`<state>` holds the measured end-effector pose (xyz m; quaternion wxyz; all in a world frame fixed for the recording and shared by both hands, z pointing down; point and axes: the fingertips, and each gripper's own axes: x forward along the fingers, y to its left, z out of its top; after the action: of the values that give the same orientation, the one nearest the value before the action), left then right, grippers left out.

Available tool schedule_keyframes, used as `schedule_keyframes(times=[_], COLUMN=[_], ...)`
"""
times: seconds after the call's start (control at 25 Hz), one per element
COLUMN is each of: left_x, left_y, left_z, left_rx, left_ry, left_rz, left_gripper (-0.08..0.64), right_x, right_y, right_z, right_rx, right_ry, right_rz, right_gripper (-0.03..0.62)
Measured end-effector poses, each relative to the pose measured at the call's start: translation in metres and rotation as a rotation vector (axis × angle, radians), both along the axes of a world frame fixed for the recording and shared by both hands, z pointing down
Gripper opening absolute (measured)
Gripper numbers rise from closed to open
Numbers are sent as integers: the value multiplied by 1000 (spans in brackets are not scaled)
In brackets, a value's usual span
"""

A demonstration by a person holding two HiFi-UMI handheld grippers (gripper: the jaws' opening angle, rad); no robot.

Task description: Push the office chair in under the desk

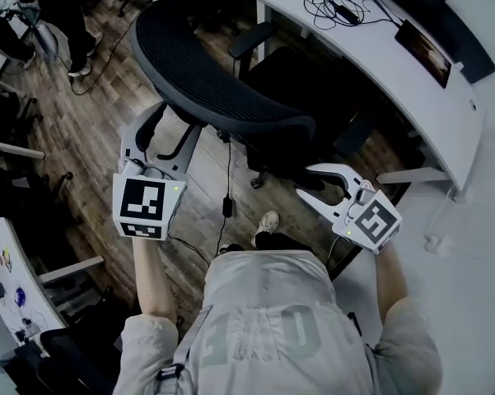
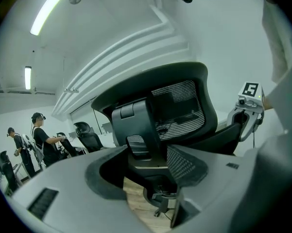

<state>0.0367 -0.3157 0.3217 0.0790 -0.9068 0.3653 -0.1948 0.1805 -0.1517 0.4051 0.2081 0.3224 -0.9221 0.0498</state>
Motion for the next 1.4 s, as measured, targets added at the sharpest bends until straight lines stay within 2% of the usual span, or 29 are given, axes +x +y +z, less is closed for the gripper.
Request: schedule_keyframes(times=[0.24, 0.6, 0.72, 0.84, 1.04, 1.4], left_x=[66, 182, 216, 249, 297, 369], left_y=[-22, -55, -70, -85, -109, -130], left_z=[-1, 0, -1, 1, 0, -5], left_rx=[21, 15, 29, 37, 41, 28], left_ry=[-5, -19, -8, -12, -10, -33], left_rz=[-2, 69, 72, 83, 86, 85], left_gripper=[255, 255, 253, 253, 253, 253], right_x=[66, 187, 218, 248, 299, 372], right_y=[-25, -61, -75, -87, -111, -136], right_z=[-3, 0, -1, 1, 2, -5], right_rx=[18, 9, 24, 28, -8, -23], right_ry=[-20, 63, 24, 53, 83, 66], right_rz=[18, 72, 63, 43, 104, 100], right_gripper=[133, 133, 133, 135, 135, 135])
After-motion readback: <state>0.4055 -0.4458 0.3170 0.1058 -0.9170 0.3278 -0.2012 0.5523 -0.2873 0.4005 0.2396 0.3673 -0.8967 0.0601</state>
